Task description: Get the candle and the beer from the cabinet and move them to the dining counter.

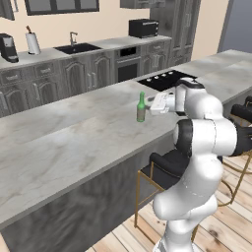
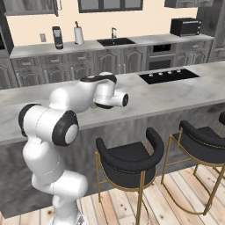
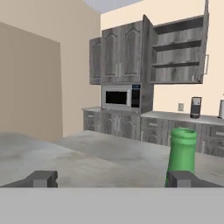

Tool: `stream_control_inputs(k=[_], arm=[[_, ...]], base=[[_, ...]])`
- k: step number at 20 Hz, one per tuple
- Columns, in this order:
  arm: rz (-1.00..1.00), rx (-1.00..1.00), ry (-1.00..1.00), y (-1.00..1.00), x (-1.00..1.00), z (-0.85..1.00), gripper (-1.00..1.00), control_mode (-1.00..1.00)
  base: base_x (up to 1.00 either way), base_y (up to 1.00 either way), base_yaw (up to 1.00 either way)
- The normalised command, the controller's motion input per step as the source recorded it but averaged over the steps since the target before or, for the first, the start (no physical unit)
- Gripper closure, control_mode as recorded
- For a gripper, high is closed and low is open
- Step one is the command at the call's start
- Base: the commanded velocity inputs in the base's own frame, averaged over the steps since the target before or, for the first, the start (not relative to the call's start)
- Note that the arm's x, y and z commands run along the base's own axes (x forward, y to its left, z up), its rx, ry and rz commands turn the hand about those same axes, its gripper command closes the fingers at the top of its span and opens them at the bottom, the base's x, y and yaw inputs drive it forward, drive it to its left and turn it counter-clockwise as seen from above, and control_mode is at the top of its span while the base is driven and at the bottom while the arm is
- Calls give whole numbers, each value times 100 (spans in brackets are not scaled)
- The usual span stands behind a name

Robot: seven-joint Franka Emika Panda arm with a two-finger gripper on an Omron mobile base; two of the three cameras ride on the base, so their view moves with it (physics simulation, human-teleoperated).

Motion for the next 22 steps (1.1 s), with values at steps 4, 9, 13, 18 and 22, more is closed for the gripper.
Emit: stream_control_inputs(k=[4, 9, 13, 18, 22], arm=[[0, 0, -2, 0, -66, 43, -100, -100], [-9, 7, 1, 2, -85, 33, -100, -100], [-14, 9, 10, 22, -74, 39, -100, -100], [-14, 7, 16, 36, -67, 41, -100, -100], [-6, 0, 20, 63, -63, 32, -100, -100]], base=[[0, 0, 0], [0, 0, 0], [0, 0, 0], [0, 0, 0], [0, 0, 0]])
